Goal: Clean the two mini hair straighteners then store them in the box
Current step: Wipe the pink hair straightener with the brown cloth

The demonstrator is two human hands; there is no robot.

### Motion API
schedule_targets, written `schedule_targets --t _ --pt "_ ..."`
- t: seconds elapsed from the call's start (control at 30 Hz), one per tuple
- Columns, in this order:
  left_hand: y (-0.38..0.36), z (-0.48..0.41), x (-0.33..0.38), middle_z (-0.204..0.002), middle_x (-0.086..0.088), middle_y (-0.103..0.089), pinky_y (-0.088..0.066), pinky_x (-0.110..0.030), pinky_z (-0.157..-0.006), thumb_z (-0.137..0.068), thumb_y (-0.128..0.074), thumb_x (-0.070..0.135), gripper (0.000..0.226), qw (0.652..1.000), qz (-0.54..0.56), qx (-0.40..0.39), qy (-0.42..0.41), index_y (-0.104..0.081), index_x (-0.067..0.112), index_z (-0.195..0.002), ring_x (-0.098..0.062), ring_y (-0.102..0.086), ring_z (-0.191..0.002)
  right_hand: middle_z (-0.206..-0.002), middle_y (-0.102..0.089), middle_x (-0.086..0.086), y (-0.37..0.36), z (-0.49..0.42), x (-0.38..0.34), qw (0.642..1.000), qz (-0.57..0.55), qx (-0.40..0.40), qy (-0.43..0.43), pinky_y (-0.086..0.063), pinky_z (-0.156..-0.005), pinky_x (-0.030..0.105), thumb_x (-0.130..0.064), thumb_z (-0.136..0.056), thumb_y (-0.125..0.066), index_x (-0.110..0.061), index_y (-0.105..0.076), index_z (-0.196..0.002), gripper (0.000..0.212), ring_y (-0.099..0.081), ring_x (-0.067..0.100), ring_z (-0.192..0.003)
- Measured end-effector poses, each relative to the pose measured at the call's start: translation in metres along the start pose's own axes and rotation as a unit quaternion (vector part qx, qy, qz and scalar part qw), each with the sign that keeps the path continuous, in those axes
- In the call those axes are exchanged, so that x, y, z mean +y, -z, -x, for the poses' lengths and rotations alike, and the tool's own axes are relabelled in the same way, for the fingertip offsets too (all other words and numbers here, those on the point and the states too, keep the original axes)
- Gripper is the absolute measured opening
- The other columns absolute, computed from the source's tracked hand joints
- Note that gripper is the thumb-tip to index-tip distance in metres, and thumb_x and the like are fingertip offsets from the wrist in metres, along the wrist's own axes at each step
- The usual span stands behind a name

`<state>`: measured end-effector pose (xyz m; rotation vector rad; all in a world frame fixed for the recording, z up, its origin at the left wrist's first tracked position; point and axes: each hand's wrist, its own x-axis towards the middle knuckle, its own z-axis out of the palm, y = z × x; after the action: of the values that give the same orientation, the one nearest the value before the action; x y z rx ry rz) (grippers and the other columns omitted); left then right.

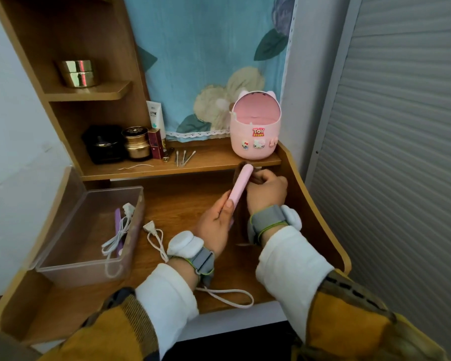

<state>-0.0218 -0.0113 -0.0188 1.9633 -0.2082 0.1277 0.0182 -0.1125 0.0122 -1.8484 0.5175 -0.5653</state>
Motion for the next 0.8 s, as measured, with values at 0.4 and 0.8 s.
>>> schedule_targets --t 0.4,0.8 --pt "0.003 -0.017 0.003 -0.103 -0.009 -0.057 -0.038 -0.025 -0.075 -0.102 -0.032 0.027 0.039 0.980 0.105 0.139 0.097 -0.057 0.008 -0.125 -0.027 -0.054 -0.099 -0.094 -0.060 0.012 -0.014 0.043 0.017 0.981 0.042 -0.131 0.141 -0.041 -0.070 0.027 -0.011 -0.085 -0.060 -0.007 -0.071 -0.089 0.012 -0.057 0.024 -0.083" --pt "0.045 -0.054 0.006 -0.081 -0.006 -0.062 -0.047 -0.025 -0.049 -0.099 -0.037 0.039 0.045 0.869 0.437 0.161 0.167 -0.054 0.005 -0.124 -0.017 -0.058 -0.062 -0.082 -0.067 0.006 -0.001 0.039 0.036 0.969 -0.142 -0.198 -0.032 -0.055 -0.084 0.045 -0.006 -0.086 -0.060 -0.025 -0.064 -0.077 0.022 -0.065 0.025 -0.082"
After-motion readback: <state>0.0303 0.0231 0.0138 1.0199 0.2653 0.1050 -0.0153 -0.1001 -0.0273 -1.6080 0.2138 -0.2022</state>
